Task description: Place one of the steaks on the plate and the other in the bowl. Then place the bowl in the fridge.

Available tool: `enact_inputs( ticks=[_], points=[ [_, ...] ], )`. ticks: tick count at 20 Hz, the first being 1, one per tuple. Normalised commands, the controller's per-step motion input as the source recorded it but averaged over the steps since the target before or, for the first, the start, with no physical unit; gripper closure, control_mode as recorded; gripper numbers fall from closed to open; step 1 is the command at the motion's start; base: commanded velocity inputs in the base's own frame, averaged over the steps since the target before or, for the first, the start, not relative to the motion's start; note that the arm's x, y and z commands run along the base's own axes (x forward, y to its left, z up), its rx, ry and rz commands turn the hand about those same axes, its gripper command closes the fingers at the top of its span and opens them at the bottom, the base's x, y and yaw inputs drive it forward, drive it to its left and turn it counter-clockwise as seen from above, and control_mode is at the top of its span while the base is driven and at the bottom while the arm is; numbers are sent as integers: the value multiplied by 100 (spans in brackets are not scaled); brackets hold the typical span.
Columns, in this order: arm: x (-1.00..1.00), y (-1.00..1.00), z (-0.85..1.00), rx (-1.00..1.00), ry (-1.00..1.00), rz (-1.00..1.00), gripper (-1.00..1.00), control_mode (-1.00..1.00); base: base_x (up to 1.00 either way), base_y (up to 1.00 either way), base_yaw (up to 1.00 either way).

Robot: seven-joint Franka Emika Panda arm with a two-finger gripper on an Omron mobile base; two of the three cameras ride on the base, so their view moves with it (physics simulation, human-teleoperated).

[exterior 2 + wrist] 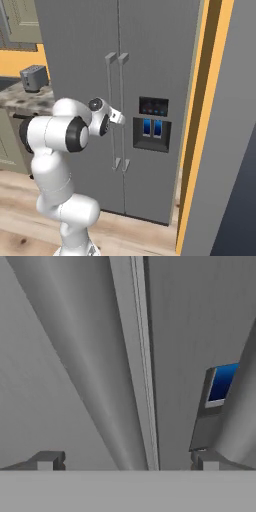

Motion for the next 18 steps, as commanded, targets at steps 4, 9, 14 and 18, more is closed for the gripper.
enact_inputs(
  ticks=[4,9,14,18],
  points=[
    [56,0,-29,-3,0,0,-100,-100,0,0,0],
    [61,1,-35,-3,0,0,-100,-100,0,0,0],
    [26,43,-11,2,14,14,100,-100,0,0,0],
    [-2,93,0,13,23,25,100,-100,0,0,0]
  ],
)
